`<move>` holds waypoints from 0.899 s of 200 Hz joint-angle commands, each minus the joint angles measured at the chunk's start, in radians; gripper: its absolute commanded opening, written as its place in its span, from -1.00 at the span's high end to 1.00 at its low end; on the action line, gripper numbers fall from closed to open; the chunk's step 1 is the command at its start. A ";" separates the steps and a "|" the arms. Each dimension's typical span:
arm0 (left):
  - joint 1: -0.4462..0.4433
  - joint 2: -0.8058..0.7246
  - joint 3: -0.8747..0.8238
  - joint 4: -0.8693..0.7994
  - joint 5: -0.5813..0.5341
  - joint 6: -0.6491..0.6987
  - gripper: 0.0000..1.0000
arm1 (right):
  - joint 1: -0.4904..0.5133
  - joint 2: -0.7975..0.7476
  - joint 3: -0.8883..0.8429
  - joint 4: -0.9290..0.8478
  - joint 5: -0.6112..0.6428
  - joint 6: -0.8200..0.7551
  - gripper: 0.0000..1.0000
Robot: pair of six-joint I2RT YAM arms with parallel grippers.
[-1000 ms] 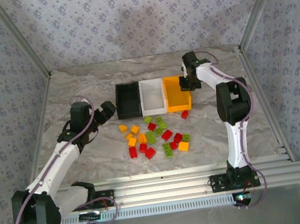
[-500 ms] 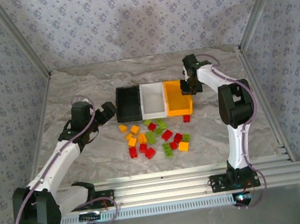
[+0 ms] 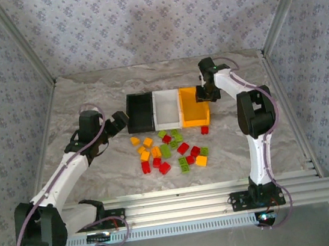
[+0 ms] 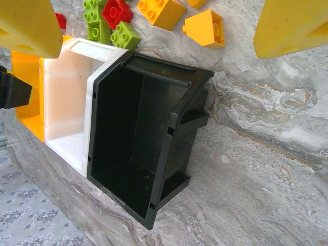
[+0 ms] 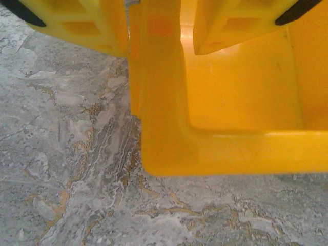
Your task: Sort the legos into containers by color
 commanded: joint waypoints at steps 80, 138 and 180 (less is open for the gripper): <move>-0.126 -0.116 -0.080 0.167 -0.091 0.038 -0.96 | 0.098 -0.563 -0.500 0.417 0.165 0.231 -0.33; -0.192 -0.201 -0.141 0.116 -0.117 0.038 -0.97 | 0.308 -0.807 -0.919 0.468 0.239 0.311 -0.37; -0.193 -0.246 -0.222 0.157 -0.085 -0.007 -0.97 | 0.431 -0.875 -1.037 0.506 0.200 0.386 -0.44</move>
